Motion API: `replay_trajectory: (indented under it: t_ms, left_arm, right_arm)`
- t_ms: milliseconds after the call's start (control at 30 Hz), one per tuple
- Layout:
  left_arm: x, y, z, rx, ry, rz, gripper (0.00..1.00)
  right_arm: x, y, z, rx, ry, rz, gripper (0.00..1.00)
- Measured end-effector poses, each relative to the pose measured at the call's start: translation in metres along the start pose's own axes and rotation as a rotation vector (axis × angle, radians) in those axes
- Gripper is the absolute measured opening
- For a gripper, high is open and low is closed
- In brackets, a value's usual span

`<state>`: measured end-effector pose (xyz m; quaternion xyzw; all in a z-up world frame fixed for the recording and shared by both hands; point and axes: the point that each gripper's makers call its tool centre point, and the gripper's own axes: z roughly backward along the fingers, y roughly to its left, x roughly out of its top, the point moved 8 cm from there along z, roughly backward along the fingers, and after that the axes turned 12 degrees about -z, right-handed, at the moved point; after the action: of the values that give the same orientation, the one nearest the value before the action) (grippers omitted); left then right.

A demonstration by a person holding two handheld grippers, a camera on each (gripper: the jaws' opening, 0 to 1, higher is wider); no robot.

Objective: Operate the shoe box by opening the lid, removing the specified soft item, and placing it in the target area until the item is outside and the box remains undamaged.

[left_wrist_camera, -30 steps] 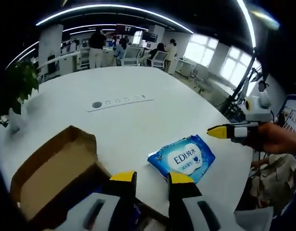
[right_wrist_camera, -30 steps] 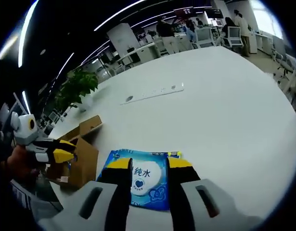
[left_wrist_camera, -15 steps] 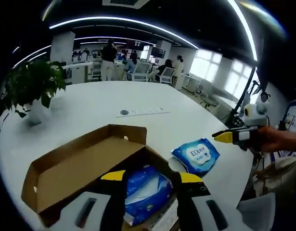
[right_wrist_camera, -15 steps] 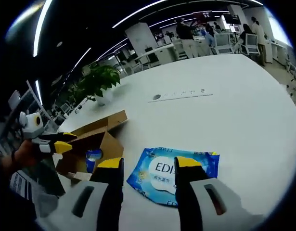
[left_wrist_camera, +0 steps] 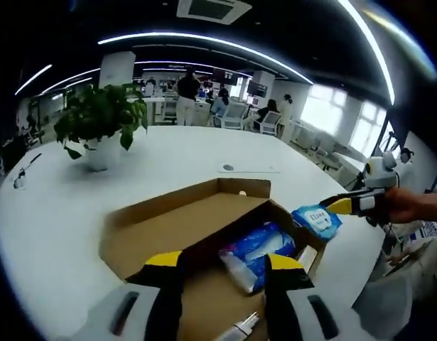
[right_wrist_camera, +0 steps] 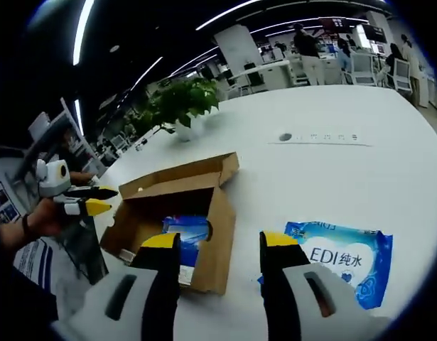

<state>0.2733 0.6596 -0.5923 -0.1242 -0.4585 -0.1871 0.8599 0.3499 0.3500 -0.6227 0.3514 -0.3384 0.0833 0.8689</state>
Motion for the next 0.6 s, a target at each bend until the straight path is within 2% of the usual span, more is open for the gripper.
replay_trajectory:
  t_ms: [267, 600]
  left_arm:
    - [-0.015, 0.016, 0.019, 0.031, 0.002, 0.026, 0.45]
    - [-0.019, 0.018, 0.018, 0.023, 0.003, 0.020, 0.45]
  right_arm:
    - [-0.007, 0.026, -0.019, 0.029, 0.025, 0.024, 0.42]
    - [-0.009, 0.030, -0.021, 0.026, 0.048, 0.049, 0.43]
